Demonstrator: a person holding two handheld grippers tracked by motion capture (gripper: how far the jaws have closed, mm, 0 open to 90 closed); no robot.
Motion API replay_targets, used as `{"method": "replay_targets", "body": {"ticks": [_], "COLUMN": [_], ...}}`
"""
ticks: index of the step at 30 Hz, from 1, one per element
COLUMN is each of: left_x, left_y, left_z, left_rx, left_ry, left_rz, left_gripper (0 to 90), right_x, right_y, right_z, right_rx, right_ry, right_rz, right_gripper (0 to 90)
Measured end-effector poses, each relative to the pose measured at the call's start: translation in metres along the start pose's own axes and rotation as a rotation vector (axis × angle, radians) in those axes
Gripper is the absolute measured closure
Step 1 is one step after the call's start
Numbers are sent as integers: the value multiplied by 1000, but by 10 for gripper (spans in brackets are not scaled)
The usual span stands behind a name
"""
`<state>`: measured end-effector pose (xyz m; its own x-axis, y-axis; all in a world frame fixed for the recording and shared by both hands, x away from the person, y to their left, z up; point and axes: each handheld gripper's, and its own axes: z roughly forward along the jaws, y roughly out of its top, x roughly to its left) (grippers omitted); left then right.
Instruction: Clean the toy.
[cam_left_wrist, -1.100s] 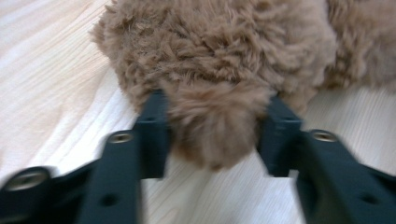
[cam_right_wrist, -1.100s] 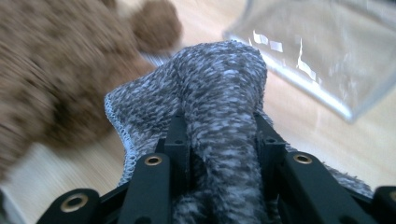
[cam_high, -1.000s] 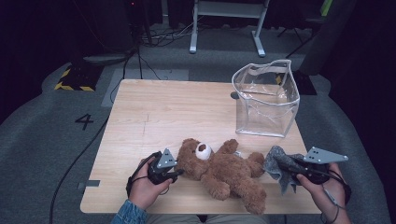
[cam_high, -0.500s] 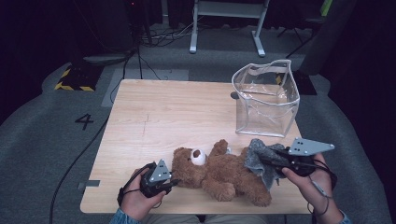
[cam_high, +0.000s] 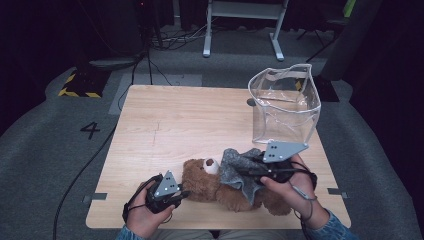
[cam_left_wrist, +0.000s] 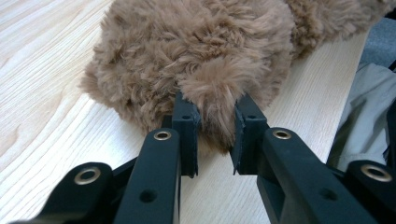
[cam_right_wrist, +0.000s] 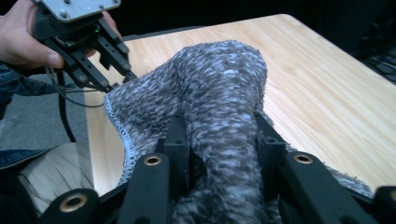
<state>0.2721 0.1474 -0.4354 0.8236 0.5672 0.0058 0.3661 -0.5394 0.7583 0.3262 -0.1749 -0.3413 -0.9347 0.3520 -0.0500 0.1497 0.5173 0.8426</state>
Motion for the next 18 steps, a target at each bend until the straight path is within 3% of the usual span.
{"method": "replay_targets", "body": {"ticks": [3,4,12,15,18], "left_x": [-2,-2,-7,-7,-5], "left_y": [-2,-2,-4,-5,-6], "left_z": [-1,-1,-3,-4,-5], "left_rx": [4,4,-2,-4,-8], "left_ry": [5,5,16,18,23], "left_rz": [4,4,-3,-15,-24], "left_gripper": [755,756,772,793,804], "right_x": [7,7,26,27,24], "right_y": [9,9,18,11,2], "right_z": [25,25,74,84,84], "right_rx": [12,12,67,122,148], "right_ry": [49,49,127,109,88], "right_rz": [-28,-28,-89,-128,-125], "right_gripper": [660,660,658,659,659]}}
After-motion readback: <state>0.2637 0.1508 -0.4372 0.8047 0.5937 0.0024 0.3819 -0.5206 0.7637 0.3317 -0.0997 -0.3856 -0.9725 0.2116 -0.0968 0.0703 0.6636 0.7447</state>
